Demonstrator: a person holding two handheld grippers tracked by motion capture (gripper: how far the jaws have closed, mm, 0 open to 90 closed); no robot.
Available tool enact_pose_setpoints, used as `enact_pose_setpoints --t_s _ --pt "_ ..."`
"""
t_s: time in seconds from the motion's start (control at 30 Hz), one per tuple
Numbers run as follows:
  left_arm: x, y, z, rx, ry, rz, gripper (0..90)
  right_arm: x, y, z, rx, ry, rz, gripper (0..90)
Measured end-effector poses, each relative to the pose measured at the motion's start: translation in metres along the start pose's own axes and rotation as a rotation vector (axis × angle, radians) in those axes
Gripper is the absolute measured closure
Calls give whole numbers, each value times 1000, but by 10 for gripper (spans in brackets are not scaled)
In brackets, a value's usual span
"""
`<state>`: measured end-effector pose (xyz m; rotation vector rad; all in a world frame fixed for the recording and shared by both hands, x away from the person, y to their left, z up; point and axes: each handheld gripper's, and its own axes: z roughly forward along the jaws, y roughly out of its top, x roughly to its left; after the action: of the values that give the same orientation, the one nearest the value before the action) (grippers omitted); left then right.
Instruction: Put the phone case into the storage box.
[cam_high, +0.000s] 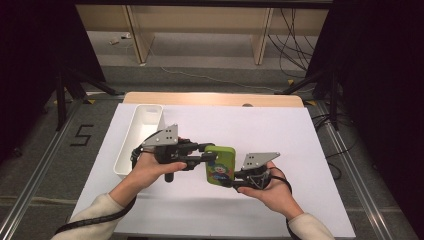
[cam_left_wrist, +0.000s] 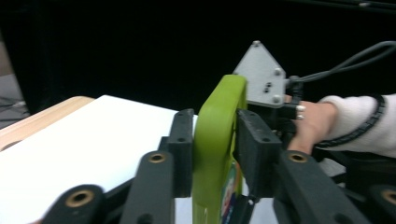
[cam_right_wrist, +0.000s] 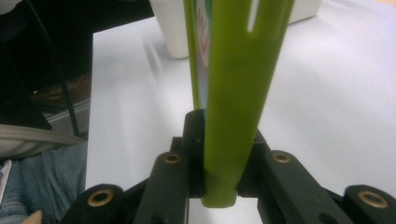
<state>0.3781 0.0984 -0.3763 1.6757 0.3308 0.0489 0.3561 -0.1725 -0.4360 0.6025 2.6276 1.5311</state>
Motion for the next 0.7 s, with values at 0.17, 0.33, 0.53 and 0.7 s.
enact_pose_setpoints --t_s 0.17,0.33,0.53,0.7 --pt "-4 4 1 4 76 9 505 1 2 -1 -15 -25 11 786" --pt "-6 6 2 20 141 0 330 2 3 -1 -26 -41 17 787" --pt "-7 8 2 27 189 -11 193 2 5 -4 -57 -70 19 788" --pt "-8 8 2 33 238 -22 81 2 5 -6 -74 -102 26 788"
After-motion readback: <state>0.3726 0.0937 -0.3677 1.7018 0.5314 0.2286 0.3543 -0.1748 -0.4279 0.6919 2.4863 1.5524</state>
